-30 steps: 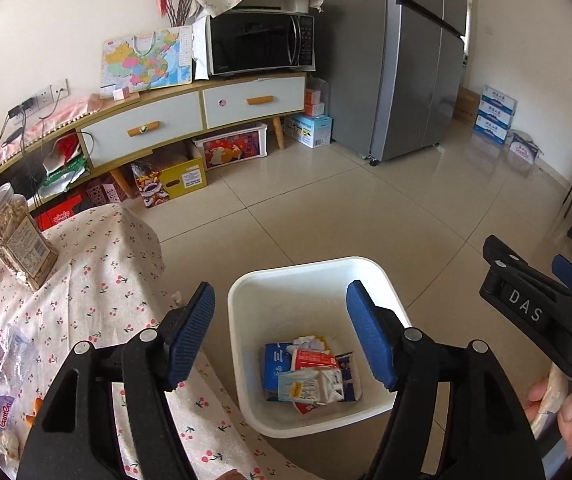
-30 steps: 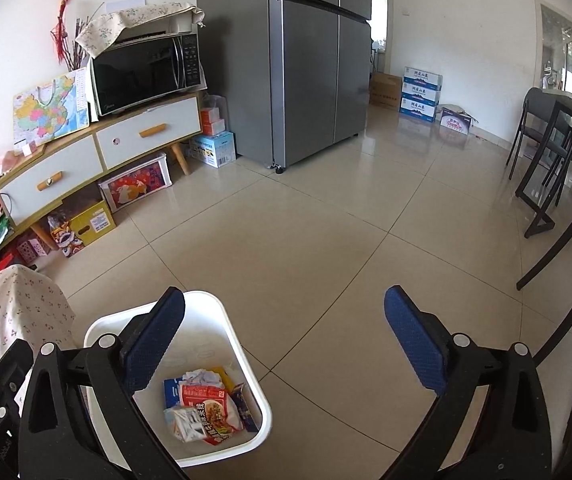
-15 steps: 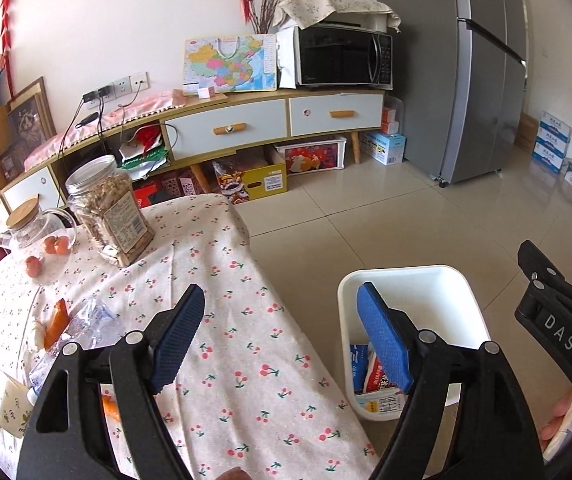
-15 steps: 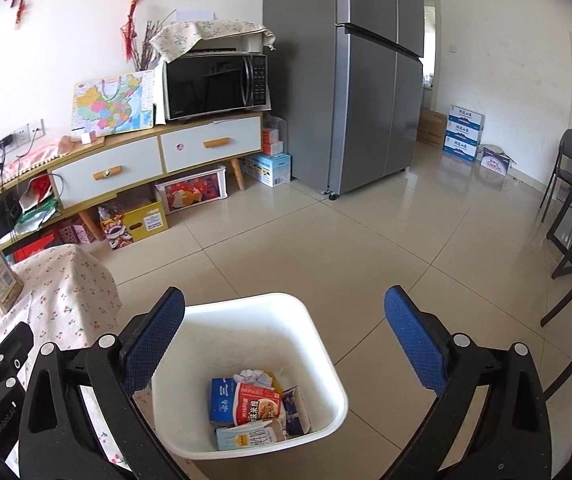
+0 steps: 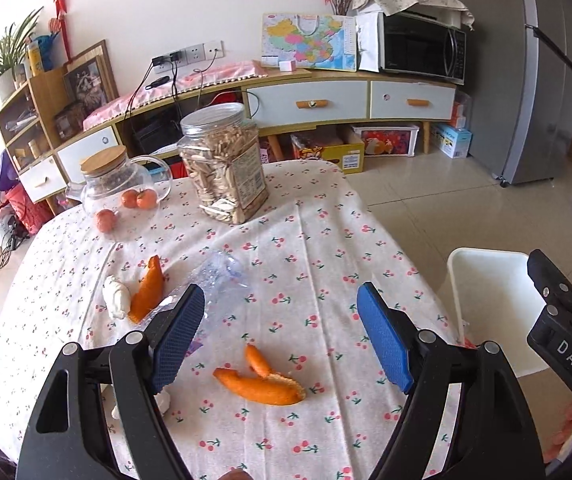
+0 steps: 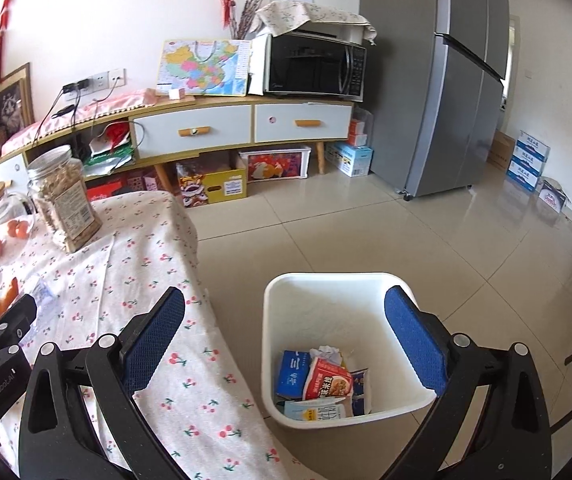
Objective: Collect trash
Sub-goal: 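Move both grippers back over the table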
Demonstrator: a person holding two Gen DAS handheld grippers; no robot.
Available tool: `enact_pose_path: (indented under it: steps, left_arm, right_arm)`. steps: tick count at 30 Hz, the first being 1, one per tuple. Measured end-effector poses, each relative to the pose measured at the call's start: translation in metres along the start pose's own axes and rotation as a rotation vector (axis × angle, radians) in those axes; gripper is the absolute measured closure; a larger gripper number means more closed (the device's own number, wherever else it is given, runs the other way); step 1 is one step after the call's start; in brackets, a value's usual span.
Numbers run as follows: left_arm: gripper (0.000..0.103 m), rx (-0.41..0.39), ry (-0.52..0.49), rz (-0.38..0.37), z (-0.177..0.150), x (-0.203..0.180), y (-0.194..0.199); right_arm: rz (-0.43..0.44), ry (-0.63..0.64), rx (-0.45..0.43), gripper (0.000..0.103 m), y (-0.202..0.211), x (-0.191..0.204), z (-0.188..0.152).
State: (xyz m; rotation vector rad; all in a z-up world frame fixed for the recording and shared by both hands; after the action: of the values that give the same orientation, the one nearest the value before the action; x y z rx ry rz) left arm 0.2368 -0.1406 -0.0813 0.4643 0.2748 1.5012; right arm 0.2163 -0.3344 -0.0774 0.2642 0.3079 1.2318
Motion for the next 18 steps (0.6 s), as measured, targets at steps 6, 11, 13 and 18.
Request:
enact_pose_path:
  steps: [6, 11, 13, 18]
  left_arm:
    - [0.026, 0.035, 0.016, 0.063, -0.014, 0.047, 0.001]
    - [0.026, 0.054, 0.021, 0.113, -0.024, 0.085, 0.004]
    - [0.026, 0.06, 0.024, 0.127, -0.027, 0.1, 0.004]
    - [0.026, 0.075, 0.04, 0.156, -0.033, 0.13, 0.005]
  right_arm:
    - [0.079, 0.045, 0.013, 0.007, 0.004, 0.053, 0.001]
    - [0.122, 0.093, 0.016, 0.007, 0.013, 0.085, -0.003]
    - [0.137, 0.107, 0.014, 0.007, 0.015, 0.097, -0.004]
    - [0.174, 0.125, 0.01, 0.007, 0.02, 0.122, -0.002]
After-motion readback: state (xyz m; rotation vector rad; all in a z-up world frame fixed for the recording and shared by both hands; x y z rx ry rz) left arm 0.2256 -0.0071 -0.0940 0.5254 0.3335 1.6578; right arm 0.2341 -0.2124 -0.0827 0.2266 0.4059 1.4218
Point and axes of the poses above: each gripper's, at about its wrist camera, not at the fingertips, and y roughly against the way its jaws point, x to its left, z to its top, the point moved 10 cm from there along -y, roughly the way its jaws point, and after that the axes turned 15 degrees about -x, right-handed, at the moved point
